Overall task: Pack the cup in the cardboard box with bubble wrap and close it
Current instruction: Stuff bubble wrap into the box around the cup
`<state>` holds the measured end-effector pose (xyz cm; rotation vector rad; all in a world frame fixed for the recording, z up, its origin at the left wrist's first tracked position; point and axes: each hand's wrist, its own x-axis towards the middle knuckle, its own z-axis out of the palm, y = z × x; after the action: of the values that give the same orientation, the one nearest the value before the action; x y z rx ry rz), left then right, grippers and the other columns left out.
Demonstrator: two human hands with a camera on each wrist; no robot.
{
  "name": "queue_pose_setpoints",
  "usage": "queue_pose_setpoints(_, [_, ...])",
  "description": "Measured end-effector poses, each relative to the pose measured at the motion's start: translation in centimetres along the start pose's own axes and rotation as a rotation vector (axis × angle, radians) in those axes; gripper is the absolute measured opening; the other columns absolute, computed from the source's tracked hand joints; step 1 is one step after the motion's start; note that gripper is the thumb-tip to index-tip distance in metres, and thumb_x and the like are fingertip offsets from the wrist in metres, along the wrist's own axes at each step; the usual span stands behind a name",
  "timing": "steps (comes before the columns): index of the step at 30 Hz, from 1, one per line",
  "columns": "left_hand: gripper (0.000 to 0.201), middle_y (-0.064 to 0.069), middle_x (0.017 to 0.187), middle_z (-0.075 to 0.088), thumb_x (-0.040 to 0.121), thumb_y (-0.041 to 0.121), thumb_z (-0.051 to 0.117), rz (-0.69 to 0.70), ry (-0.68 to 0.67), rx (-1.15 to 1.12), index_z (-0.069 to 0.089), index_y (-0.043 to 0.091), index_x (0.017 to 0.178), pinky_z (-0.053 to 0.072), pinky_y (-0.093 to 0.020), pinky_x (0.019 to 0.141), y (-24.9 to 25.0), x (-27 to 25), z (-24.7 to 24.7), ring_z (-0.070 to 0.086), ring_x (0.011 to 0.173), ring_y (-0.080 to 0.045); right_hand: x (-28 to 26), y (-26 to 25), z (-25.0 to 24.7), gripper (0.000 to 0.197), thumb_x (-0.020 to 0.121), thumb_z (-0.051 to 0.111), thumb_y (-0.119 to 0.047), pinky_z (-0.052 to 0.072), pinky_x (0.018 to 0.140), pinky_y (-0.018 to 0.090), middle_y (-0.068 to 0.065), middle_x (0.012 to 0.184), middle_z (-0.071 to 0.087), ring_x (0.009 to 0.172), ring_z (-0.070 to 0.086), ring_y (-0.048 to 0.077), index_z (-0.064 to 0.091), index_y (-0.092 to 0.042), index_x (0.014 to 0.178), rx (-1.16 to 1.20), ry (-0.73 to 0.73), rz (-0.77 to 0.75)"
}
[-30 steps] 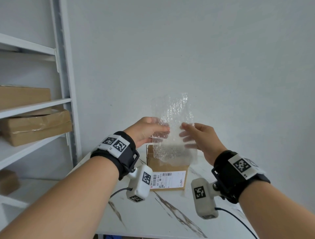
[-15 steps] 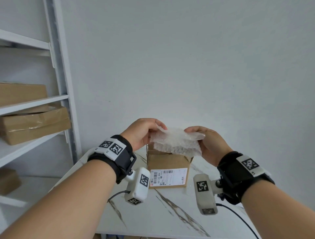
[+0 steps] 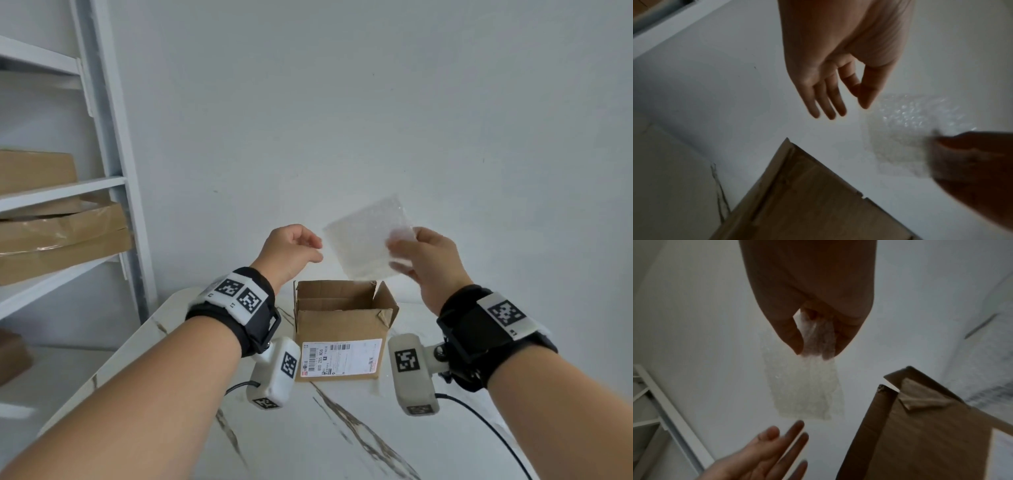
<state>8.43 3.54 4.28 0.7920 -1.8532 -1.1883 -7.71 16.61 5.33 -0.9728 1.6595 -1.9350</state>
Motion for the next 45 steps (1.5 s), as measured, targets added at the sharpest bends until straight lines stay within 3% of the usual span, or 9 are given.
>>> queue_pose_setpoints(6, [0.025,-0.002,0.134,0.056,0.081,0.001,0.065,-0.059,-0.195,0.498,0.074,0.021,0.091,0.04,-0.021,0.085,-3.2,1.1,0.5,0.055,0.112,-0.017,1.8,-0.5,0.4,0.016,0.076,0.058,0.006,0.04,0.057,0.025,0.003,0.065,0.056,0.062,0.047,0.016,0.065,-0.008,0.072,-0.513,-0.105,-0.23])
queue_pose_setpoints(10, [0.055,-0.003,0.155,0.018,0.081,0.021,0.072,-0.152,-0.39,0.668,0.054,0.024,0.132,0.04,-0.022,0.098,-4.9,-0.4,2.0,0.039,0.135,-0.021,2.1,0.2,0.1,0.037,0.081,0.037,0.009,0.038,0.058,0.021,-0.001,0.069,0.06,0.065,0.051,0.012,0.066,-0.012,0.075,-0.627,-0.116,-0.214])
queue_pose_setpoints(17, [0.078,-0.002,0.139,0.03,0.072,0.035,0.077,-0.04,-0.357,0.678,0.038,0.027,0.139,0.049,-0.031,0.096,-5.6,-2.8,2.5,0.054,0.115,-0.025,0.4,2.2,1.3,0.036,0.077,0.046,0.001,0.023,0.049,0.022,-0.003,0.054,0.026,0.051,0.025,0.013,0.027,-0.018,0.053,-0.828,-0.356,-0.082])
queue_pose_setpoints(21, [0.081,0.0,0.133,0.03,0.068,0.039,0.078,0.001,-0.381,0.636,0.036,0.027,0.136,0.047,-0.036,0.101,-5.9,-3.7,2.3,0.055,0.113,-0.023,-0.7,4.0,1.9,0.026,0.074,0.054,-0.009,0.03,0.048,0.023,-0.002,0.052,0.038,0.05,0.036,0.015,0.039,-0.015,0.053,-1.123,-0.382,-0.135])
queue_pose_setpoints(24, [0.082,0.001,0.132,0.029,0.066,0.033,0.08,0.045,-0.387,0.613,0.036,0.029,0.135,0.047,-0.035,0.101,-6.1,-4.3,2.1,0.054,0.113,-0.022,-2.0,4.7,2.7,0.014,0.078,0.053,-0.016,0.044,0.058,0.025,-0.002,0.068,0.062,0.068,0.059,0.017,0.063,-0.02,0.07,-1.339,-0.393,-0.164])
queue_pose_setpoints(32, [0.086,0.0,0.136,0.032,0.062,0.016,0.082,0.091,-0.344,0.536,0.037,0.03,0.135,0.045,-0.033,0.103,-6.4,-5.1,1.5,0.05,0.119,-0.022,-3.7,6.1,4.2,0.019,0.087,0.054,-0.016,0.039,0.062,0.029,-0.003,0.099,0.062,0.093,0.06,0.02,0.053,-0.019,0.106,-1.693,-0.271,-0.538])
queue_pose_setpoints(37, [0.087,0.001,0.132,0.035,0.059,0.01,0.081,0.071,-0.348,0.52,0.039,0.032,0.132,0.049,-0.036,0.099,-6.4,-5.1,1.4,0.05,0.117,-0.022,-4.4,6.2,4.2,0.034,0.085,0.047,-0.004,0.037,0.059,0.03,-0.002,0.079,0.054,0.07,0.052,0.026,0.048,-0.018,0.115,-1.647,-0.323,-0.467])
queue_pose_setpoints(41, [0.07,0.002,0.132,0.037,0.071,-0.002,0.065,0.068,-0.323,0.492,0.042,0.032,0.128,0.05,-0.034,0.097,-6.3,-5.0,1.4,0.05,0.116,-0.02,-5.0,5.8,4.1,0.031,0.086,0.053,-0.022,0.048,0.073,0.03,0.0,0.102,0.07,0.092,0.066,0.023,0.062,-0.026,0.115,-1.504,-0.414,-0.462])
queue_pose_setpoints(45, [0.07,0.005,0.133,0.039,0.075,-0.014,0.045,0.066,-0.297,0.452,0.046,0.033,0.127,0.046,-0.026,0.094,-6.3,-4.9,1.3,0.046,0.119,-0.015,-5.3,6.2,4.6,0.047,0.089,0.055,-0.019,0.051,0.086,0.032,0.002,0.123,0.065,0.109,0.061,0.023,0.049,-0.029,0.134,-1.581,-0.588,-0.398])
